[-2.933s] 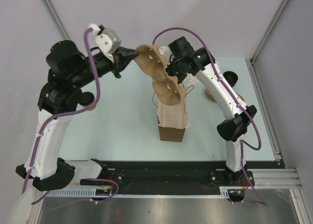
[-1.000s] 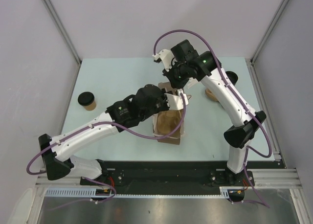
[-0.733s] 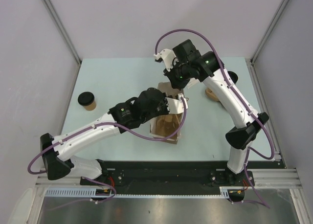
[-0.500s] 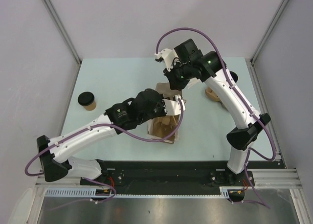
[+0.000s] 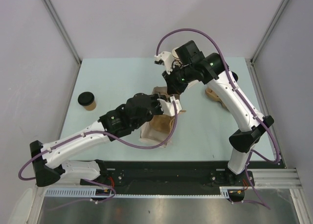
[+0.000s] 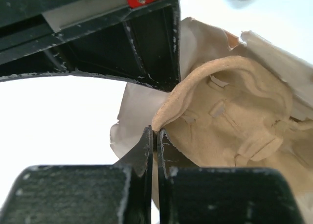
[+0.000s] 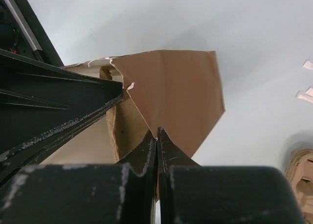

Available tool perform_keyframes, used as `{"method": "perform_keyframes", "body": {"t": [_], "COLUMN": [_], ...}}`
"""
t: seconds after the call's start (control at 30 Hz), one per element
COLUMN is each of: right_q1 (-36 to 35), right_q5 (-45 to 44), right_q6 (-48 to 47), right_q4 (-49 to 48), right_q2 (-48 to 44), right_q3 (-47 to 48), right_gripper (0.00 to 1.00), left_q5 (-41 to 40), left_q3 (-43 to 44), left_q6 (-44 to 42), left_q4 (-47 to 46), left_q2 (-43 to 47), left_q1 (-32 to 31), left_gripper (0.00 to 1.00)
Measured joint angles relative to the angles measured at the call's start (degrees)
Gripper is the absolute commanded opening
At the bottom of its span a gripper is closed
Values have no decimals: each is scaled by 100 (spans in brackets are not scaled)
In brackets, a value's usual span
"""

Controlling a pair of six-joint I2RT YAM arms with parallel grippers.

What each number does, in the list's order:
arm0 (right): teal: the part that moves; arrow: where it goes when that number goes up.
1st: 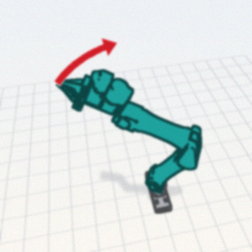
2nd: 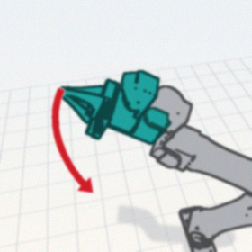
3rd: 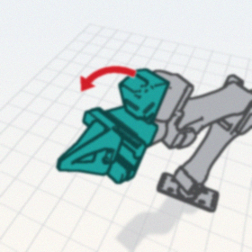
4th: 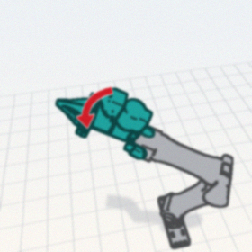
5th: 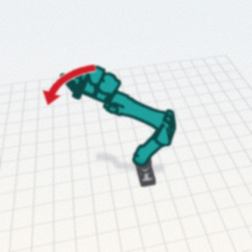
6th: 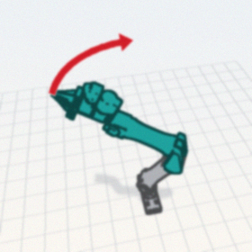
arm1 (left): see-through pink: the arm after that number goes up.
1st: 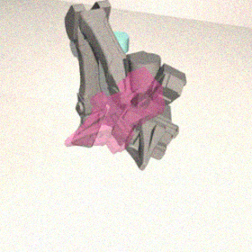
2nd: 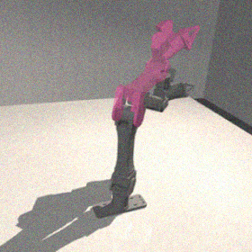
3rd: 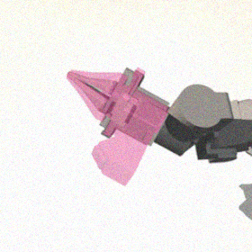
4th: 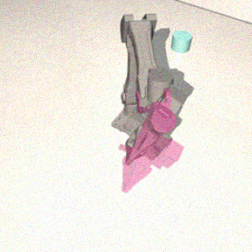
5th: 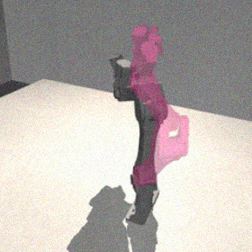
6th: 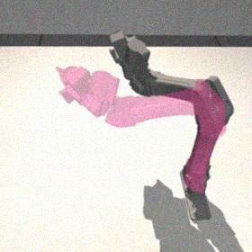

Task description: Pack the takeout coffee

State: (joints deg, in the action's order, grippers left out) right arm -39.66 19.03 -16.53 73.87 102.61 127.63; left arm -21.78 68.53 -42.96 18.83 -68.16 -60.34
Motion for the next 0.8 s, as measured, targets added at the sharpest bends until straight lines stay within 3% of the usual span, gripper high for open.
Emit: {"method": "perform_keyframes", "body": {"t": [0.33,0.8], "right_q1": [81,232], "right_q5": [306,789], "right_q6": [-2,-11], "right_q4": [17,96], "right_q2": [2,87], "right_q3": [-46,-44], "right_gripper": [0,0], "left_q5": [-160,214], "left_q3": [-940,-981], "left_q6": [-575,-293], "left_q4": [-957,-289], "left_q2": [413,125], "left_q1": [-192,-197], "left_gripper": [0,0]}}
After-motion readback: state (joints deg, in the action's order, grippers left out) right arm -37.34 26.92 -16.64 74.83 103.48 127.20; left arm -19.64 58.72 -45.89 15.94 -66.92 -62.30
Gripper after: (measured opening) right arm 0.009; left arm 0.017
